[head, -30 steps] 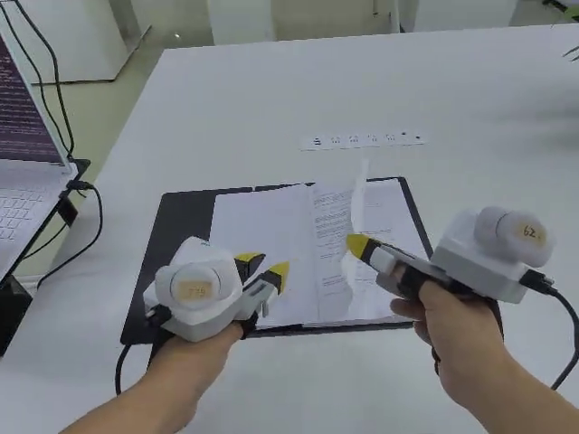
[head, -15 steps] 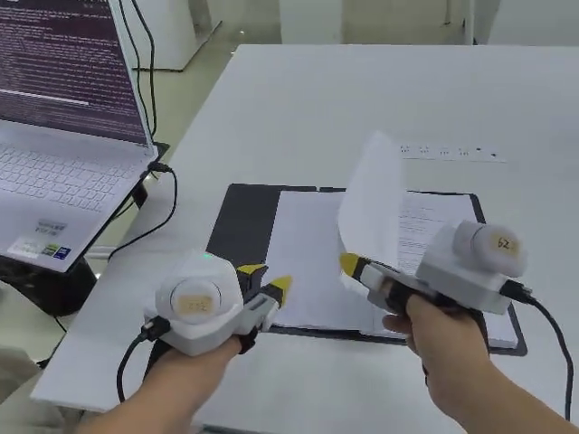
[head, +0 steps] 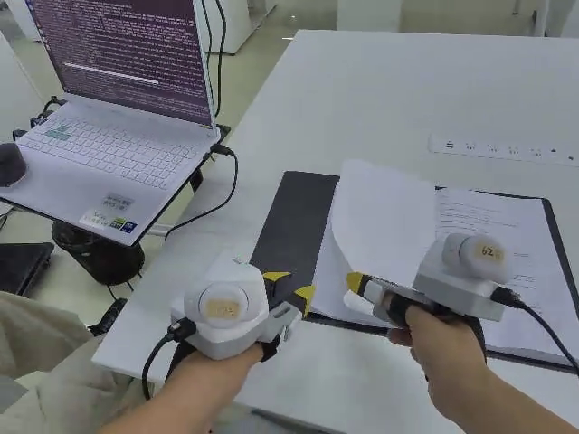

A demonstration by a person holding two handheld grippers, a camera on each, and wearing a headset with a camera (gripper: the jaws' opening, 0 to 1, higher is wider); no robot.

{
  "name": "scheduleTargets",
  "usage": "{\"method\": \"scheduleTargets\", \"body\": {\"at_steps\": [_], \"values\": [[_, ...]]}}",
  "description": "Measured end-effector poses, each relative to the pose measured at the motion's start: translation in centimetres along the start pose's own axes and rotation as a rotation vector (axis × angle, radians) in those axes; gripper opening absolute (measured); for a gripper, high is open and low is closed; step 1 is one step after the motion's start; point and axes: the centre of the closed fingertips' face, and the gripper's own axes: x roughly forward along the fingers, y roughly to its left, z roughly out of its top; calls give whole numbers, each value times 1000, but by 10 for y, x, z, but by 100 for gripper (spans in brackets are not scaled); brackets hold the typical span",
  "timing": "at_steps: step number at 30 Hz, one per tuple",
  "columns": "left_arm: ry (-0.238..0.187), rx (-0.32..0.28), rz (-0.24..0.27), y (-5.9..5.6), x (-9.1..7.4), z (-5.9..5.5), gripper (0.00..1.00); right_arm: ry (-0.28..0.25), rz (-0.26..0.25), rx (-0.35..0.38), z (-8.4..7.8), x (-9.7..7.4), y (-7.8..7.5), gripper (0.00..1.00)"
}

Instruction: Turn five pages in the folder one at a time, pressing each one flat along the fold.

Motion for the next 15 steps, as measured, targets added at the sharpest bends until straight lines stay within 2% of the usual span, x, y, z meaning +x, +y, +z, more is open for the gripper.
{"method": "scheduleTargets", "body": {"at_steps": [6, 11, 15], "values": [[23, -6, -6, 1, 0, -8, 19, 58, -11, 3, -21, 21, -3, 0], [42, -5, -9, 2, 2, -13, 19, 81, -13, 24, -29, 32, -6, 0], [57, -4, -10, 4, 4, -17, 19, 103, 10, 33, -34, 39, -4, 0]]}}
